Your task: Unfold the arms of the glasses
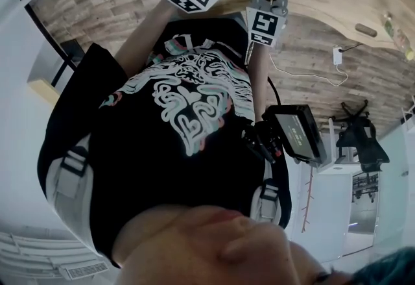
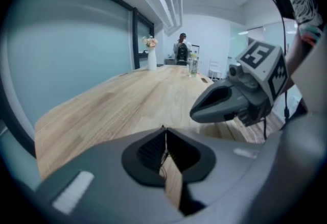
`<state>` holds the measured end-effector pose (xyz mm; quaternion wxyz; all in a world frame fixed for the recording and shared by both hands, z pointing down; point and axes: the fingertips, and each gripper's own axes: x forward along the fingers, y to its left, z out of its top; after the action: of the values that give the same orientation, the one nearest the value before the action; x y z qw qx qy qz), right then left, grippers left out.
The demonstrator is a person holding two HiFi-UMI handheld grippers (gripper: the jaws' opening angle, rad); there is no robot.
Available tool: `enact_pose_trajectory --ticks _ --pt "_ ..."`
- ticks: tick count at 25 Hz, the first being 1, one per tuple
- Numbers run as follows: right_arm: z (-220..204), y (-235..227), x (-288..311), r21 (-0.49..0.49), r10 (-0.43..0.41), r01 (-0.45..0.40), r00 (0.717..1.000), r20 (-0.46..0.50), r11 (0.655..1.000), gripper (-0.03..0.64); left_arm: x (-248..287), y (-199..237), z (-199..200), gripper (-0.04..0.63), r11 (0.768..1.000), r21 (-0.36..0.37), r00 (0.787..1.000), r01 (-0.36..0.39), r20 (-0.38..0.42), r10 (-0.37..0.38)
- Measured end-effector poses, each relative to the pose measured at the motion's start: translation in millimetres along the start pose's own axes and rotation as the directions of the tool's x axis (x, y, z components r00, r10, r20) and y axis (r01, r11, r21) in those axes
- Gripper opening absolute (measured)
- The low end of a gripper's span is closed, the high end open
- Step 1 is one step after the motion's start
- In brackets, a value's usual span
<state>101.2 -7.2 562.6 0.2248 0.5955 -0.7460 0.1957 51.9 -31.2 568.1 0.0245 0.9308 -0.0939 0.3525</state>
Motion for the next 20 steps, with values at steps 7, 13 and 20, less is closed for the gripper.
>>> enact_pose_trajectory --ticks 7,13,20 --pt "10.6 31.7 15.0 -0.128 0.104 -0.106 0.994 -0.023 0.986 0.000 -3.2 4.7 4.5 0.008 0.999 -0.027 0.998 0.042 -0.051 -0.044" --pt "9.3 56.2 22.5 -0.190 0.156 -0.168 0.985 -0.075 0.967 0.000 0.3 10.3 13.8 0.013 0.986 -0.138 0.989 0.099 -0.095 -0.112" --pt "10.6 61.7 26.9 -0.185 0.148 -0.161 0.986 -0.078 0.970 0.000 9.6 0.9 6.5 0.077 0.980 -0.134 0.975 0.150 -0.145 -0.169"
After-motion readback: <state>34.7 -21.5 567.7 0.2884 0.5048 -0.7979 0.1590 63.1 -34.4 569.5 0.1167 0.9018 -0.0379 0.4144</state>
